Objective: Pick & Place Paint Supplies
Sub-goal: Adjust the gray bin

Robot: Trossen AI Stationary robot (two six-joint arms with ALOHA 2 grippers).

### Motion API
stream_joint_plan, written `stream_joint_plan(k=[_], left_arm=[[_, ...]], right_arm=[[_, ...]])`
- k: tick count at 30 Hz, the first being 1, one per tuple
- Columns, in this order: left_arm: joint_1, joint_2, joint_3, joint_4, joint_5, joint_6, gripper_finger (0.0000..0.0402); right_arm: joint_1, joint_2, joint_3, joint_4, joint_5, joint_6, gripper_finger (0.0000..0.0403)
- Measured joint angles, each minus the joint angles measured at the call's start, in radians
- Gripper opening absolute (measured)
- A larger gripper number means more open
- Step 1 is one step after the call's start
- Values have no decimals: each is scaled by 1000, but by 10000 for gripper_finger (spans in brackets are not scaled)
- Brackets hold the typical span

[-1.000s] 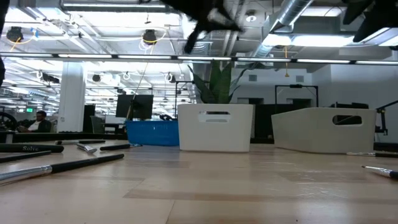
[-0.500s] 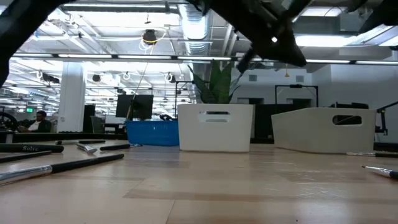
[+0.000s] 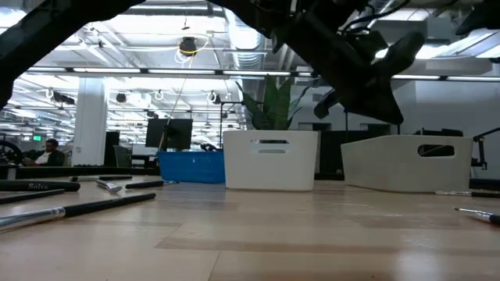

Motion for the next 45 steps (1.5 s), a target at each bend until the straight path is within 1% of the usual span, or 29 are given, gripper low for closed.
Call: stream_joint_plan(k=[4, 10, 15, 19, 24, 26, 29, 31, 33, 35, 37, 39, 42, 45], left_arm=[[8, 0, 0, -8, -11, 43, 0], [45, 0, 0, -90, -42, 50, 0], [55, -21, 0, -196, -204, 81, 0], [51, -71, 0, -195, -195, 92, 0], [11, -156, 0, -218, -289, 131, 0], [-3, -199, -1, -234, -316, 131, 0], [-17, -279, 0, -267, -374, 135, 0], [-23, -325, 0, -308, -416, 140, 0], [-25, -371, -21, -350, -447, 136, 0], [-26, -431, -67, -369, -478, 117, 0], [-26, -498, -120, -361, -514, 98, 0], [-26, -566, -181, -365, -559, 60, 0], [-26, -655, -282, -367, -609, 5, 0], [-26, -743, -365, -362, -652, -26, 0]], right_arm=[[0, -2, 0, 0, 0, 0, 235], [0, -2, 0, 0, 8, -2, 235], [0, -2, 0, 0, 19, 4, 235], [0, 1, 0, -6, 19, 6, 235], [0, 31, 0, -65, 12, 37, 235], [0, 58, 0, -97, -30, 41, 235], [2, 115, -8, -139, -142, 26, 235], [13, 149, -42, -117, -215, 19, 234], [30, 169, -99, -52, -304, 18, 229], [41, 176, -157, 49, -367, 16, 217], [27, 179, -211, 133, -400, 23, 198], [-13, 185, -247, 193, -409, 23, 170], [-97, 199, -304, 229, -437, -1, 111], [-188, 213, -348, 286, -475, -69, 39]])
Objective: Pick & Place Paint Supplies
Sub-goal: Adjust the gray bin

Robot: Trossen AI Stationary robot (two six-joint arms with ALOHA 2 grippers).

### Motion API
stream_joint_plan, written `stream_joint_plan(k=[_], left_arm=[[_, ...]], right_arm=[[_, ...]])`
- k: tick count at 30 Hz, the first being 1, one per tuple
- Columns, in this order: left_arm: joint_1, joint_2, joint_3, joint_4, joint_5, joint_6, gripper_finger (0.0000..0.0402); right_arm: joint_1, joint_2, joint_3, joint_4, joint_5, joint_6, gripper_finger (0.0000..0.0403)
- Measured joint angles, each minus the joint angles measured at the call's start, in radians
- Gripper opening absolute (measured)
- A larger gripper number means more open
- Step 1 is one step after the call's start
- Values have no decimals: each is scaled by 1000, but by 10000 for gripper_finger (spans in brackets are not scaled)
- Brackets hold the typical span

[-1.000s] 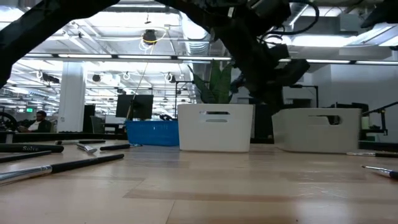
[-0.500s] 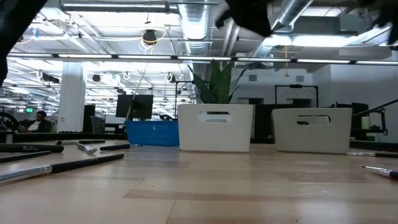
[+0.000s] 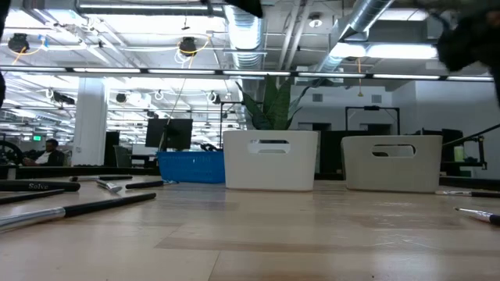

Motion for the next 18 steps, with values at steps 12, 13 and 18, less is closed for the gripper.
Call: stream_joint_plan(k=[12, 13, 18], left_arm=[[-15, -192, -137, 19, -140, -53, 0], [-17, -197, -140, 18, -145, -53, 0], [-33, -205, -144, 12, -165, -53, 0]], right_arm=[[-375, 79, -122, 173, -111, -378, 2], [-408, 92, -123, 174, -111, -405, 2], [-532, 147, -125, 238, -114, -525, 1]])
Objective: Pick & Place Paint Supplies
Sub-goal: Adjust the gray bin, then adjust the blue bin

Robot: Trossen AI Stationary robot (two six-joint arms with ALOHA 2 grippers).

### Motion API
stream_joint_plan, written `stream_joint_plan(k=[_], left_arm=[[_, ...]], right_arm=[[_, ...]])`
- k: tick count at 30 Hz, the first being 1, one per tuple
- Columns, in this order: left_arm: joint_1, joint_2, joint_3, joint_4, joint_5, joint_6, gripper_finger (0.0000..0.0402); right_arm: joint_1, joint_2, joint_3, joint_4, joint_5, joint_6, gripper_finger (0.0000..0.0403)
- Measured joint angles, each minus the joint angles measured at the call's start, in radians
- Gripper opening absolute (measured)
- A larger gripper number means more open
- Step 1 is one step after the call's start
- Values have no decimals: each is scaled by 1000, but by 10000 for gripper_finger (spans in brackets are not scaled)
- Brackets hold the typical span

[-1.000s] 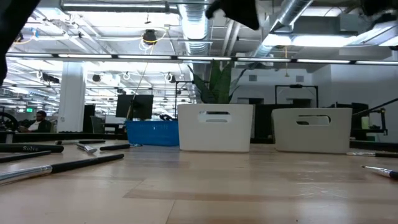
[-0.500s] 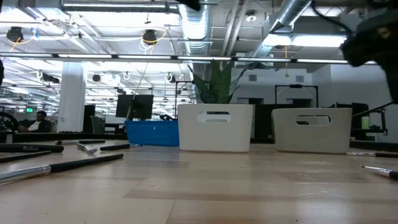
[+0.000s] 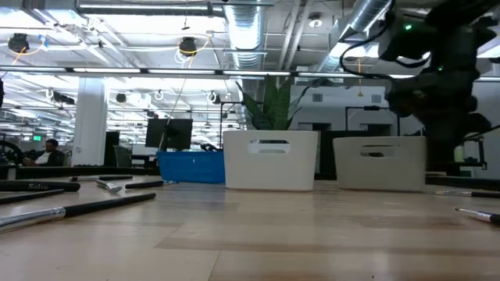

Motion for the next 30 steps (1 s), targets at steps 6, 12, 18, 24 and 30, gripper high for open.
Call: stream_joint_plan(k=[6, 12, 18, 24, 30], left_arm=[[-2, 1, 0, -23, 0, 0, 0], [-2, 1, 0, -80, 1, 15, 0], [19, 1, 0, -328, 35, -77, 0], [69, -5, -166, -528, 304, -309, 0], [96, -6, -536, -262, 453, -432, 0]], right_arm=[[-115, 59, 1, 129, -22, -57, 1], [-179, 70, 2, 142, -38, -42, 0], [-155, 17, 64, 82, -44, 29, 0], [-61, -51, 154, -41, 35, 135, 0], [35, -96, 192, -96, 79, 264, 0]])
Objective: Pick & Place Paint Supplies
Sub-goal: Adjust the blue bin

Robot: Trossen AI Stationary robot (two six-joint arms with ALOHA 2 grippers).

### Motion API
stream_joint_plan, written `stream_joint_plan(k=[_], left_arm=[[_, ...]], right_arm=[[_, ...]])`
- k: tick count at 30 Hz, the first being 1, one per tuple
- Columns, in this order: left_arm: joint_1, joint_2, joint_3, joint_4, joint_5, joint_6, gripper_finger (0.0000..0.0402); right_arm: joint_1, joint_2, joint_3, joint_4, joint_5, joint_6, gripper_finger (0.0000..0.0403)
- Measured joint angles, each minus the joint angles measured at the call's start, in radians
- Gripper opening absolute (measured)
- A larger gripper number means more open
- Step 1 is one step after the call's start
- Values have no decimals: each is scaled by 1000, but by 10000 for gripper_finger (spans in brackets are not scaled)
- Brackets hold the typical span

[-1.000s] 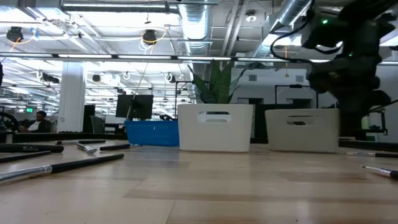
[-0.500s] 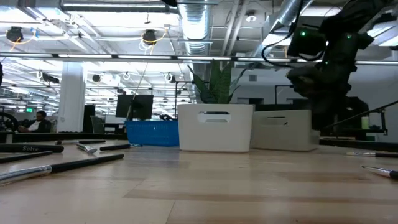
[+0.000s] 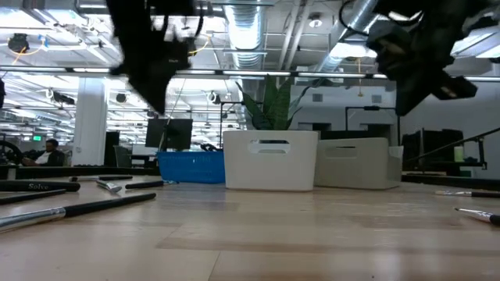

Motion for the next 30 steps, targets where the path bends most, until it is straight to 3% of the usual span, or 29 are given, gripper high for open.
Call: stream_joint_plan(k=[4, 12, 23, 30], left_arm=[[69, 1, -152, 199, 12, -2, 0], [284, 44, -284, 409, 84, 110, 0], [464, 45, -297, 522, 83, 239, 0], [514, 45, -297, 659, 90, 286, 0]], right_arm=[[80, -12, 21, -19, 40, 93, 0], [204, -11, 40, -49, 61, 229, 0], [325, -11, 41, -48, 120, 396, 0], [317, -11, 41, -97, 146, 417, 0]])
